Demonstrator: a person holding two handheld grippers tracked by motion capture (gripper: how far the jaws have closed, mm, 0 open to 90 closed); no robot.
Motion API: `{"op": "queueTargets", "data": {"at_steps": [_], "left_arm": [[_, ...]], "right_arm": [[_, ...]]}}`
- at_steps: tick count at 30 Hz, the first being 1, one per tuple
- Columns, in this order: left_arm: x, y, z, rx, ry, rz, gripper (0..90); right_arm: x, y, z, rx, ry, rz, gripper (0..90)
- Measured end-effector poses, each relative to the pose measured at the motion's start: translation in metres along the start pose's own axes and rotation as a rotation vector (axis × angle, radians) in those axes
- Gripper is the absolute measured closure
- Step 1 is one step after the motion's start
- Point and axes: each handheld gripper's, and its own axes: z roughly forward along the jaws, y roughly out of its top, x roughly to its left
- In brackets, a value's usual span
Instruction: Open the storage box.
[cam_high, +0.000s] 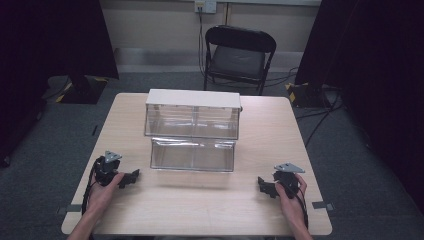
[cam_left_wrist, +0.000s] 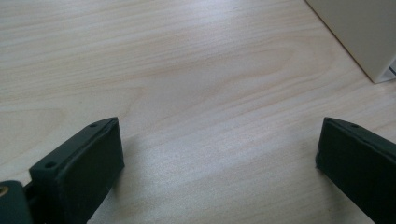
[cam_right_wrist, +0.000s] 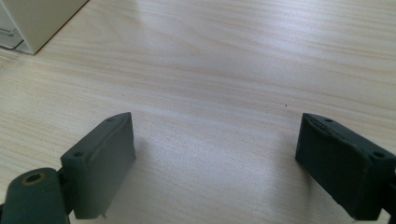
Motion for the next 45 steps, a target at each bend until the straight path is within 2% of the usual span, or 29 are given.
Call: {"op": "queueTargets", "data": {"at_steps": [11,13,16,17,23,25,26,29,35,42,43,45], "left_arm": [[0.0,-0.001,-0.002,-0.009,0.0,-0.001,2.4],[0.0,-0.002,-0.002,-0.011,-0.003,-0.002,5.3],[0.001,-0.001,-0.006,-0.018,0.006,-0.011,16.5],[0.002,-0.001,-0.007,-0.018,-0.004,-0.026,17.3],[0.001,0.001,-0.012,-0.036,-0.029,-0.022,16.4],[-0.002,0.003,-0.014,-0.045,-0.019,-0.008,16.6],[-0.002,0.004,-0.016,-0.051,-0.025,-0.005,16.8],[-0.003,0.006,-0.022,-0.11,-0.089,-0.023,16.3],[-0.009,0.008,-0.026,-0.118,-0.128,-0.008,16.5],[-0.02,0.012,-0.034,-0.156,-0.121,0.004,19.4],[-0.023,0.012,-0.034,-0.164,-0.132,-0.001,19.4],[-0.026,0.013,-0.035,-0.158,-0.144,0.022,19.4]], "right_arm": [[0.0,0.0,0.0,0.0,0.0,0.0,11.2],[0.0,0.0,0.0,0.0,0.0,0.0,11.2],[0.0,0.0,0.0,0.0,0.0,0.0,11.2],[0.0,0.0,0.0,0.0,0.0,0.0,11.1],[0.0,0.0,0.0,0.0,0.0,0.0,11.1],[0.0,0.0,0.0,0.0,0.0,0.0,11.1],[0.0,0.0,0.0,0.0,0.0,0.0,11.2],[0.0,0.0,0.0,0.0,0.0,0.0,11.1],[0.0,0.0,0.0,0.0,0.0,0.0,11.1],[0.0,0.0,0.0,0.0,0.0,0.0,11.1],[0.0,0.0,0.0,0.0,0.0,0.0,11.1],[0.0,0.0,0.0,0.0,0.0,0.0,11.2]]}}
